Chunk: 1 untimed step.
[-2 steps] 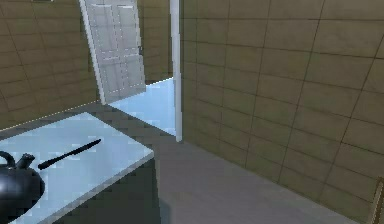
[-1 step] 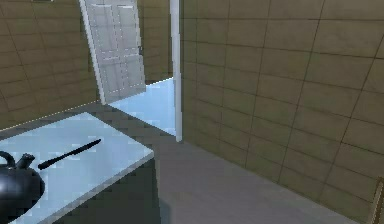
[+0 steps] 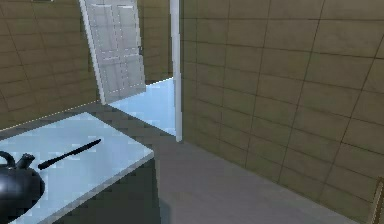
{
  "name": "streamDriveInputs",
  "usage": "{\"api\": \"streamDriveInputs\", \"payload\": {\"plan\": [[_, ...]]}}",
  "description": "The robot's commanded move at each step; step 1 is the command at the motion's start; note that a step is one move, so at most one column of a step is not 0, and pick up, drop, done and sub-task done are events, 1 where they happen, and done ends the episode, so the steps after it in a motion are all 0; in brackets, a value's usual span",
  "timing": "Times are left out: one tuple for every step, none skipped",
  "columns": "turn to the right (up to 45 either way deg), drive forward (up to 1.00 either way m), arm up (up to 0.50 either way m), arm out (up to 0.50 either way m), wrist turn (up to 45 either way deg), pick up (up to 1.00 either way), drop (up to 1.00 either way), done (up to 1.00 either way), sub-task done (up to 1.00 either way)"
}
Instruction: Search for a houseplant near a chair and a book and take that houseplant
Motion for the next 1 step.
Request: {"api": "streamDriveInputs", "payload": {"plan": [[0.0,0.0,0.0,0.0,0.0,1.0,0.0,0.0,0.0]]}}
